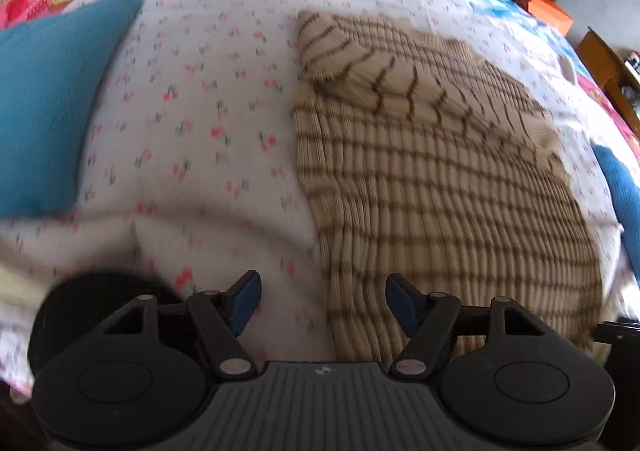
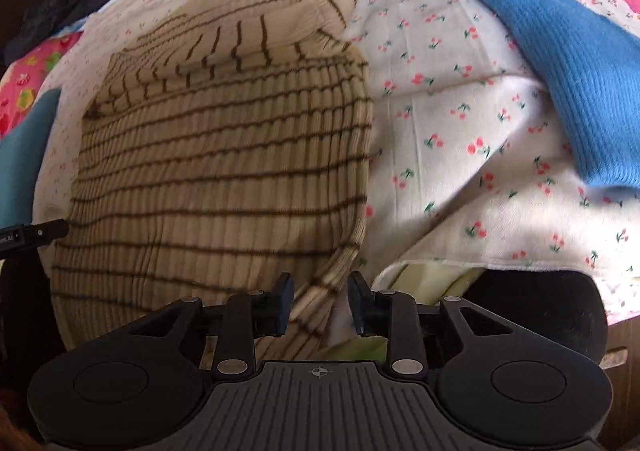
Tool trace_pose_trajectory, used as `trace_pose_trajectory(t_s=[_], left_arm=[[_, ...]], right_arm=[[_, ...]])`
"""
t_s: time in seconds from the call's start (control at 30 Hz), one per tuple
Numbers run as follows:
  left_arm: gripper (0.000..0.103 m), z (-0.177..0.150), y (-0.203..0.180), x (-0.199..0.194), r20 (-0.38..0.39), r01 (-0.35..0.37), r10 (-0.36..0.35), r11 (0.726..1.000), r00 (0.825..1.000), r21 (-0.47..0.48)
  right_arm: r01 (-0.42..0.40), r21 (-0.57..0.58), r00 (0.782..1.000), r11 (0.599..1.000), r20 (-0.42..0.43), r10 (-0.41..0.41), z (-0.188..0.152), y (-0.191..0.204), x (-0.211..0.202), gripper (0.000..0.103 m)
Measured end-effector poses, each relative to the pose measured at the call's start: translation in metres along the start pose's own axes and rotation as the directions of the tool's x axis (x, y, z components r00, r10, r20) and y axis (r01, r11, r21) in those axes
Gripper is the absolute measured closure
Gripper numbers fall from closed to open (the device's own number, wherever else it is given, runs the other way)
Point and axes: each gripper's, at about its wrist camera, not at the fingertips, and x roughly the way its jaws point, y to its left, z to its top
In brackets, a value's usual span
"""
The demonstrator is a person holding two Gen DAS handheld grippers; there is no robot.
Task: Fold small clothes
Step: 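Move both tools to the sweater hem, then grasp the hem with the right tool while the left tool grasps the hem too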
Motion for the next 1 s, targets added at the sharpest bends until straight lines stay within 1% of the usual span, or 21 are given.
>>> trace_pose_trajectory(t_s=[0.07, 0.17, 0.23, 0.3, 0.37, 0.4, 0.5, 0.6, 0.73, 0.8, 0.9, 1.0], left_arm=[[0.030, -0.010, -0.002, -0.008, -0.022, -0.008, 0.008, 1.000, 1.000, 0.007], [0.030, -0.022, -0.002, -0.017, -0.071, 0.003, -0.003, 1.000, 0.997, -0.006], [0.030, -0.028, -0.008, -0.023, -0.083, -0.013, 0.014, 1.000, 0.996, 0.018], [0.030, -0.032, -0.014, -0.025, -0.114, 0.002, 0.002, 0.999, 0.993, 0.033], [0.030, -0.036, -0.020, -0.022, -0.159, 0.019, -0.012, 0.999, 0.987, 0.043], [0.030, -0.038, -0.023, -0.020, -0.177, 0.018, -0.008, 0.998, 0.984, 0.056], [0.032, -0.039, -0.031, -0.010, -0.224, -0.013, 0.034, 0.995, 0.974, 0.095], [0.036, -0.042, -0.034, -0.003, -0.265, 0.005, 0.017, 0.997, 0.964, 0.082], [0.041, -0.044, -0.036, 0.002, -0.285, 0.019, 0.006, 0.996, 0.958, 0.084], [0.043, -0.044, -0.036, 0.002, -0.291, 0.023, 0.001, 0.997, 0.957, 0.080], [0.043, -0.044, -0.035, 0.001, -0.289, 0.032, -0.009, 0.997, 0.957, 0.076], [0.043, -0.043, -0.033, 0.003, -0.288, 0.041, -0.023, 0.998, 0.957, 0.056]], right_arm=[[-0.021, -0.011, 0.999, 1.000, -0.030, 0.020, -0.003, 0.004, 0.004, 0.073], [-0.038, 0.002, 0.997, 0.999, -0.071, 0.038, -0.003, 0.005, 0.011, 0.071], [-0.043, -0.003, 0.996, 0.999, -0.084, 0.043, -0.003, 0.007, 0.012, 0.071], [-0.040, -0.025, 0.995, 0.999, -0.095, 0.037, -0.001, 0.010, 0.012, 0.070], [-0.034, -0.036, 0.994, 0.999, -0.110, 0.030, -0.001, 0.011, 0.013, 0.070], [-0.035, -0.037, 0.992, 0.999, -0.126, 0.030, -0.001, 0.011, 0.015, 0.070], [-0.036, -0.049, 0.989, 0.998, -0.147, 0.028, 0.001, 0.012, 0.013, 0.070], [-0.032, -0.063, 0.988, 0.998, -0.152, 0.022, 0.003, 0.011, 0.007, 0.070], [-0.027, -0.066, 0.985, 0.997, -0.174, 0.015, 0.006, 0.012, 0.001, 0.070], [-0.053, -0.041, 0.979, 0.998, -0.197, 0.044, 0.009, 0.014, 0.000, 0.070], [-0.105, -0.017, 0.973, 0.994, -0.210, 0.099, 0.012, 0.020, 0.000, 0.070], [-0.136, 0.035, 0.961, 0.990, -0.240, 0.140, 0.015, 0.025, 0.011, 0.070]])
